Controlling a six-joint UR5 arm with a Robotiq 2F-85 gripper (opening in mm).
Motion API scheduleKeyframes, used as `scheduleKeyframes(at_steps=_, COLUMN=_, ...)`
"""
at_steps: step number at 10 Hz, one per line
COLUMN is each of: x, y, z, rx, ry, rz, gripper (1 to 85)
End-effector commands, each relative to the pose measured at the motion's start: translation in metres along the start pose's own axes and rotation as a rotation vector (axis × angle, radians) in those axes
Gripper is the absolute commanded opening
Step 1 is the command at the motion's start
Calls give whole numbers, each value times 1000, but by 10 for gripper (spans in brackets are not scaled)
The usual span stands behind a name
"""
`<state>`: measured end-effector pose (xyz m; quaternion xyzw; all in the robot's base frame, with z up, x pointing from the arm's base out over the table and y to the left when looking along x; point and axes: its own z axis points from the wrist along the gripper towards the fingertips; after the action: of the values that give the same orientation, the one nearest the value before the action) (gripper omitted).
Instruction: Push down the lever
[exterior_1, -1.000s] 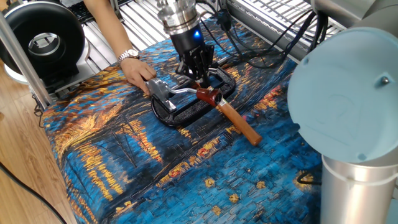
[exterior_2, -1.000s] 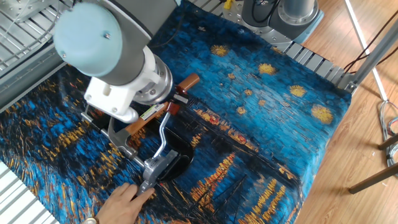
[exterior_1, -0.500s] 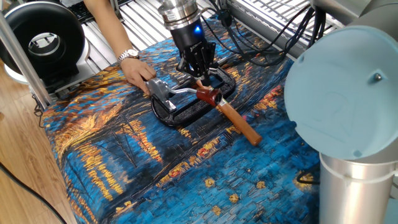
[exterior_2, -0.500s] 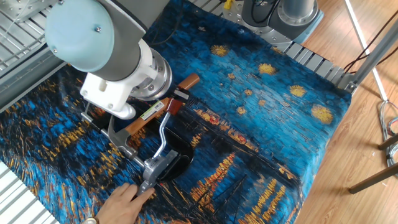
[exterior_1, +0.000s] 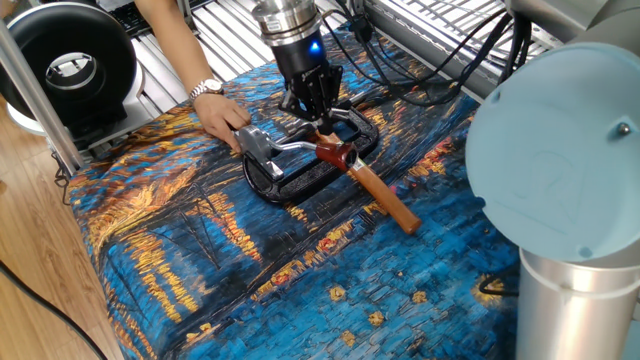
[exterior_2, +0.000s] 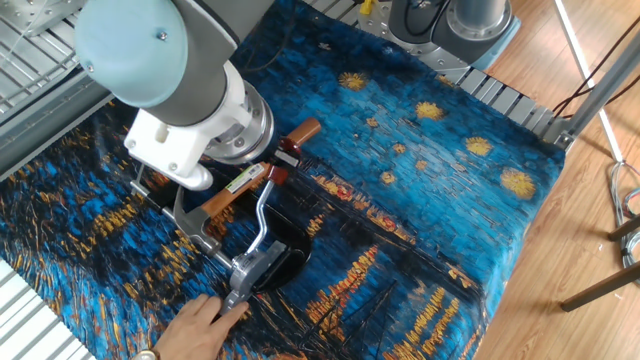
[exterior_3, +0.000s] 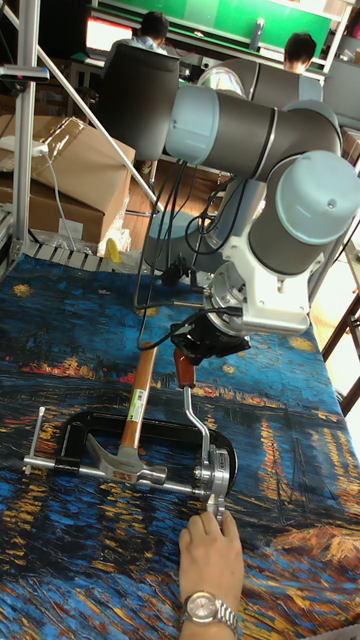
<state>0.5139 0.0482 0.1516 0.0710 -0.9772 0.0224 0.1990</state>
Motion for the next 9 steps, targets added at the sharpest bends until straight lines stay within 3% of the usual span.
scheduleKeyframes(at_steps=1, x=9, y=9, z=4, rx=-38, ry=12, rz=-17, gripper=80)
scheduleKeyframes(at_steps=5, x=9, y=-2, z=16, rx=-24, ry=-10, rz=-10, gripper=67)
scheduleKeyframes(at_steps=7, x=16, y=1, z=21, rx=-38, ry=15, rz=-19, gripper=67)
scheduleKeyframes(at_steps=9, x=11, y=5, z=37, rx=-44, ry=-6, rz=-16, gripper=67)
